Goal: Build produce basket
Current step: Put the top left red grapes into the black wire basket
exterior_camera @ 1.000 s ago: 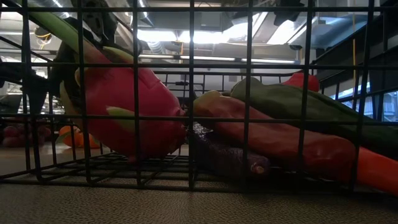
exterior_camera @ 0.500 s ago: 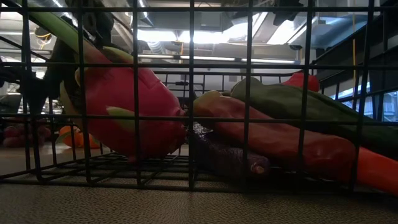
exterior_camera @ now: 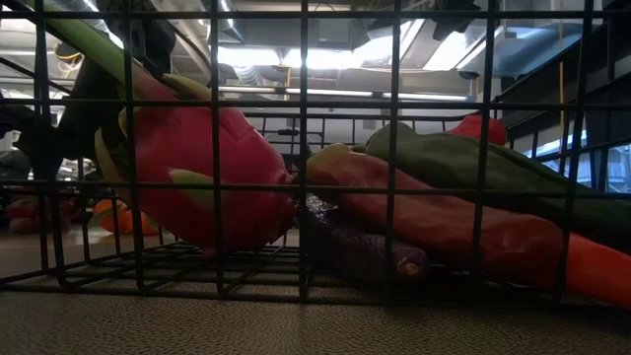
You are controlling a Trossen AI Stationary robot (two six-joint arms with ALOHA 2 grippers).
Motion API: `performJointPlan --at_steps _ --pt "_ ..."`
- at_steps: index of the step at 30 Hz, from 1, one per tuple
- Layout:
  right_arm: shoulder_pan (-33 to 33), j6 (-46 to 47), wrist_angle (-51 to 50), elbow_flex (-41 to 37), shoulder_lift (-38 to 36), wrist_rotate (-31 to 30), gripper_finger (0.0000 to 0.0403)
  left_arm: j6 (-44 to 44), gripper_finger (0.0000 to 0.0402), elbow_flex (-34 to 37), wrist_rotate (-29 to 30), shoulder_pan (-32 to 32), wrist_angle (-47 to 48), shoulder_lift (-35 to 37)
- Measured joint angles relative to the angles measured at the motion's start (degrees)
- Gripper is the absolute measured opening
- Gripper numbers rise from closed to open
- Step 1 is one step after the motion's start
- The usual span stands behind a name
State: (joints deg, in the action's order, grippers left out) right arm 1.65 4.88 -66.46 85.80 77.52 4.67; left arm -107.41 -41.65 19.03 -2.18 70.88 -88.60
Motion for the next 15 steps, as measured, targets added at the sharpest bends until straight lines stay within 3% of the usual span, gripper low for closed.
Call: performJointPlan --at_steps 15 --pt "0.0 -0.7 0.7 0.0 0.0 0.0 0.0154 1.3 0.0198 0.0 1.8 0.9 -1.0 0.0"
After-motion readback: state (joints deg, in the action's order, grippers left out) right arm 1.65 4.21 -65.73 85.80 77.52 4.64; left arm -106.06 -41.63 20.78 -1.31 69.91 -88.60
